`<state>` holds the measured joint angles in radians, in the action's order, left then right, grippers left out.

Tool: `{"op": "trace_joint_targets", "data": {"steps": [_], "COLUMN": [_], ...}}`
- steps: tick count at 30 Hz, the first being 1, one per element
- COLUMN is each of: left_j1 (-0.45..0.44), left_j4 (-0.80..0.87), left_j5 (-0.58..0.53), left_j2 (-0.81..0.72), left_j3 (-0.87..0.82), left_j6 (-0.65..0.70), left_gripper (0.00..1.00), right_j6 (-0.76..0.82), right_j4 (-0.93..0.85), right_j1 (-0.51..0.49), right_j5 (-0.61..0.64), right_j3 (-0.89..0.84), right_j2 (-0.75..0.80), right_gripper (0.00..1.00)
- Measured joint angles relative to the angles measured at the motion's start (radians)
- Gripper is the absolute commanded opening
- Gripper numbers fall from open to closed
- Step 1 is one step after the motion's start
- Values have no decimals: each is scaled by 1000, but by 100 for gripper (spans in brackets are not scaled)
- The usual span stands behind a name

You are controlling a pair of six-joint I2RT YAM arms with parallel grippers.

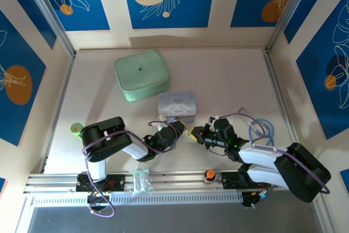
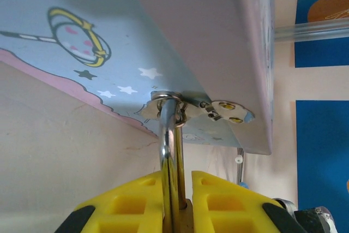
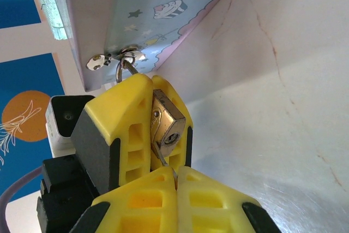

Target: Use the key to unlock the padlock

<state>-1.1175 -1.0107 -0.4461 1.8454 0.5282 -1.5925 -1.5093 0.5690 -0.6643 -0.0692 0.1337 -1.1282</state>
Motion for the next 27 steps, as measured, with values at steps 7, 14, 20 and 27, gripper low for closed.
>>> {"op": "trace_joint_targets", "data": {"steps": [7, 14, 20, 27], "left_j1": [0, 0, 0, 0], "left_j4": [-47, -132, -138, -165], "left_j5": [-1, -10, -27, -27], "left_j2": [21, 60, 61, 62], "left_j3": [-1, -18, -21, -23], "left_j6": [-60, -130, -150, -191], "left_gripper": [0, 0, 0, 0], "right_j6": [-10, -11, -11, -10], "right_j4": [-1, 48, 70, -23], "right_j1": [-11, -10, -17, -17], "right_j5": [45, 45, 64, 92], "right_j3": [-5, -5, -5, -5], "right_j2": [21, -33, -38, 53], "right_gripper": [0, 0, 0, 0]}}
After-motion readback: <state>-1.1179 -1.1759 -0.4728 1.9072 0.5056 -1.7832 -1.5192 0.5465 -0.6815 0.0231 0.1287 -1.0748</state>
